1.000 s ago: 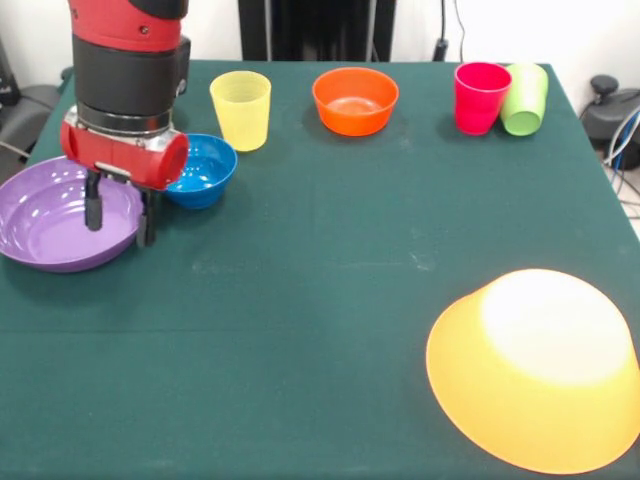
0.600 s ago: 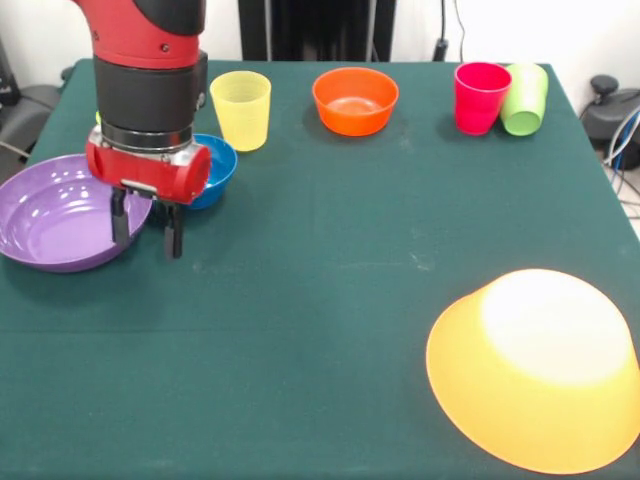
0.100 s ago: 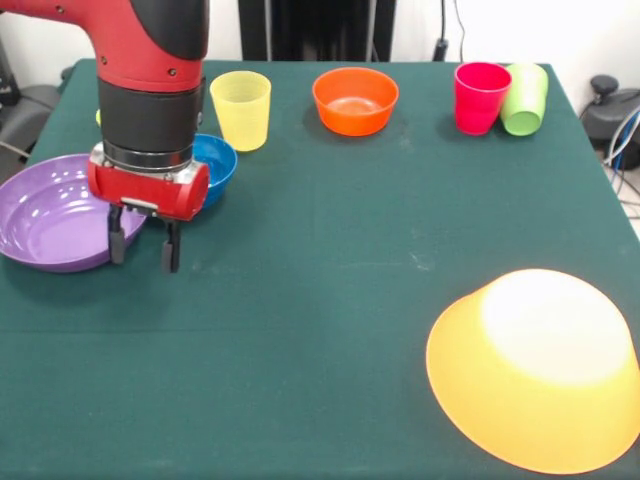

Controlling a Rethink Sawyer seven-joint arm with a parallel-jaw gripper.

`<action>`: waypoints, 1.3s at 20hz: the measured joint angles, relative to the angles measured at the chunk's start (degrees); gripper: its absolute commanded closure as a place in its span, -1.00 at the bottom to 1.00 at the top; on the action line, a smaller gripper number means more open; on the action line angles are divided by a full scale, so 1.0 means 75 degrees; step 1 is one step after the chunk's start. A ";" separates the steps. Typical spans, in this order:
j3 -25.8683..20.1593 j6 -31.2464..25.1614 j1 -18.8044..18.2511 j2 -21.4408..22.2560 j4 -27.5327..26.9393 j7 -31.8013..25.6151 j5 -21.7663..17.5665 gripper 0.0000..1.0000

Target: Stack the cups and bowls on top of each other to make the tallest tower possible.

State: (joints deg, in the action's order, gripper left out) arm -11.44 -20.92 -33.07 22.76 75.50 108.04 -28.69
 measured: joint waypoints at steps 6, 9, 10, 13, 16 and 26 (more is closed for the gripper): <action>0.0074 -0.0005 0.0005 0.0003 -0.0155 0.0000 -0.0222 -1.00; 0.0140 -0.0041 0.0008 0.0017 -0.0194 0.0000 -0.0305 -1.00; 0.0151 -0.0051 0.0008 0.0020 -0.0194 0.0000 -0.0312 -1.00; 0.0179 -0.0105 0.0008 0.0024 -0.0193 0.0000 -0.0324 -1.00; 0.0187 -0.0170 -0.0001 0.0024 -0.0193 0.0000 -0.0325 -1.00; 0.0390 -0.0176 -0.0034 0.0024 -0.0120 0.0000 -0.0324 -1.00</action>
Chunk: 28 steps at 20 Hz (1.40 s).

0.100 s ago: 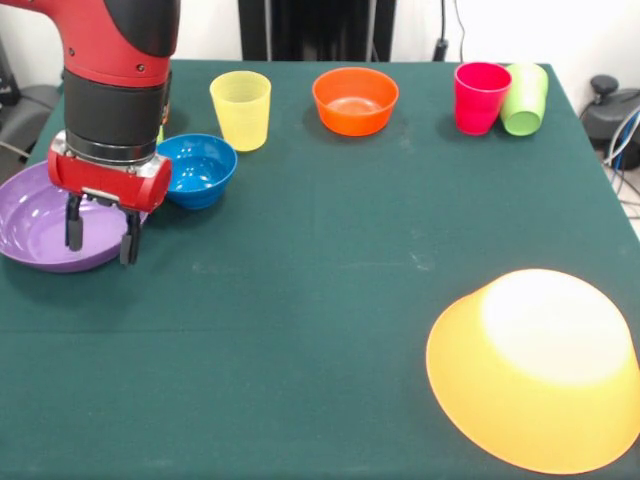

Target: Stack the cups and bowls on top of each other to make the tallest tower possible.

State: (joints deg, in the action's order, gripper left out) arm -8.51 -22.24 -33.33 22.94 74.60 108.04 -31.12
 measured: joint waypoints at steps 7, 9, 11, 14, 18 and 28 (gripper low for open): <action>0.0371 0.0002 -0.0001 0.0002 0.0053 0.0000 0.0003 -1.00; 0.0425 0.0003 -0.0003 0.0002 0.0061 0.0000 0.0003 -1.00; 0.0483 0.0003 -0.0027 0.0003 0.0080 0.0000 0.0005 -1.00; 0.0475 0.0006 -0.0099 0.0011 0.0125 0.0000 0.0006 -1.00; 0.0464 0.0003 -0.0206 0.0020 0.0221 0.0000 0.0003 -1.00; 0.0449 0.0003 -0.0339 -0.0031 0.0594 0.0000 0.0003 -1.00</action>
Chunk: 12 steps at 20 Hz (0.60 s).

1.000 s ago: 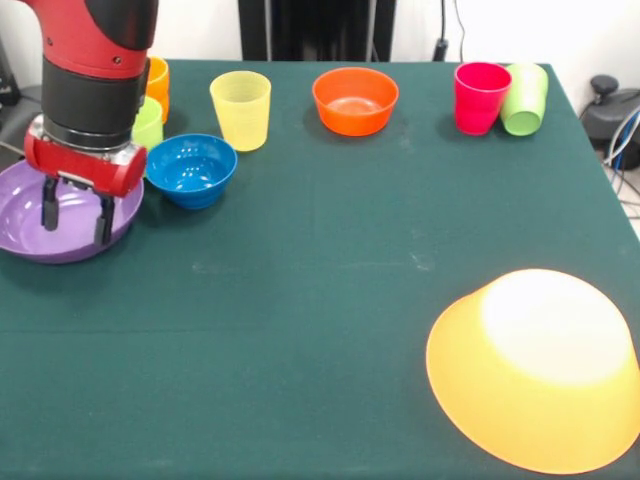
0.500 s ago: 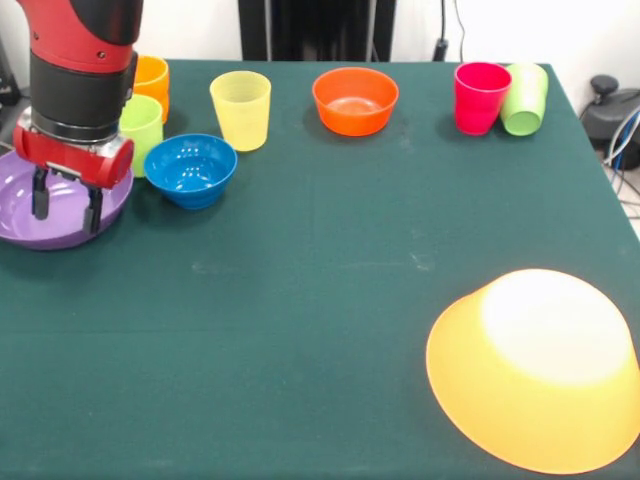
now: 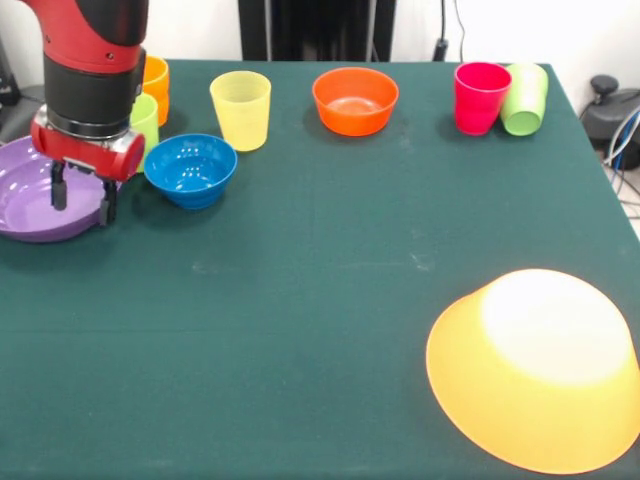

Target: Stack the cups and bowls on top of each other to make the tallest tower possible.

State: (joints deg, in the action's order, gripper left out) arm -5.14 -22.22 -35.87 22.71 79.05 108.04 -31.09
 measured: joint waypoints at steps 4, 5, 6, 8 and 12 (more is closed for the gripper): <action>-0.0024 0.0000 -0.0058 -0.0109 0.0136 0.0000 0.0000 -1.00; -0.0031 0.0000 -0.0075 -0.0136 0.0157 0.0000 0.0000 -1.00; -0.0049 0.0000 -0.0108 -0.0177 0.0186 0.0000 0.0000 -1.00; -0.0119 0.0000 -0.0214 -0.0284 0.0259 0.0000 0.0000 1.00; -0.0241 0.0002 -0.0338 -0.0212 0.0294 -0.0002 0.0002 1.00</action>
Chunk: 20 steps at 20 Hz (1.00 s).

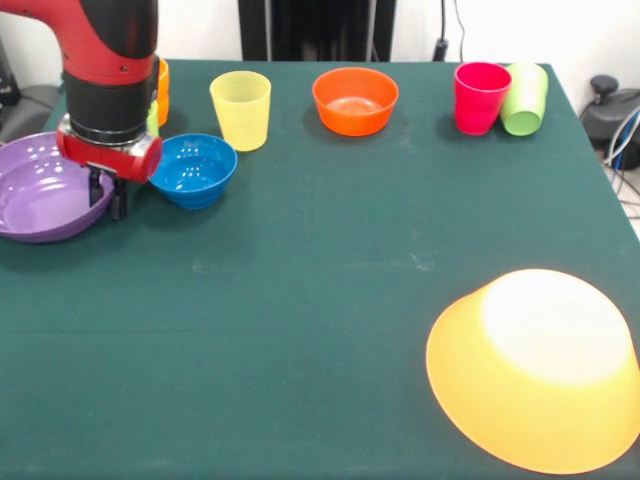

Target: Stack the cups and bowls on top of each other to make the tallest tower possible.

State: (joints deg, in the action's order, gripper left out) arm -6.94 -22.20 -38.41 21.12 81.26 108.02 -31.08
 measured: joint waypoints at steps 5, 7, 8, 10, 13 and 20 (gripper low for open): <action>-0.0087 -0.0002 -0.0074 0.0159 0.0005 0.0002 -0.0002 1.00; -0.0098 -0.0003 -0.0074 0.0204 0.0012 0.0002 -0.0004 1.00; -0.0104 -0.0003 -0.0076 0.0220 0.0014 0.0002 -0.0005 1.00; -0.0154 -0.0003 -0.0077 0.0310 0.0030 0.0002 -0.0003 1.00; -0.0243 -0.0077 -0.0074 0.0489 0.0077 0.0002 -0.0005 1.00; -0.0637 -0.0917 -0.0126 0.1336 0.0431 -0.0083 -0.0005 1.00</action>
State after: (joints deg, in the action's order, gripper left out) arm -11.72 -29.08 -39.35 31.14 84.49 107.40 -31.12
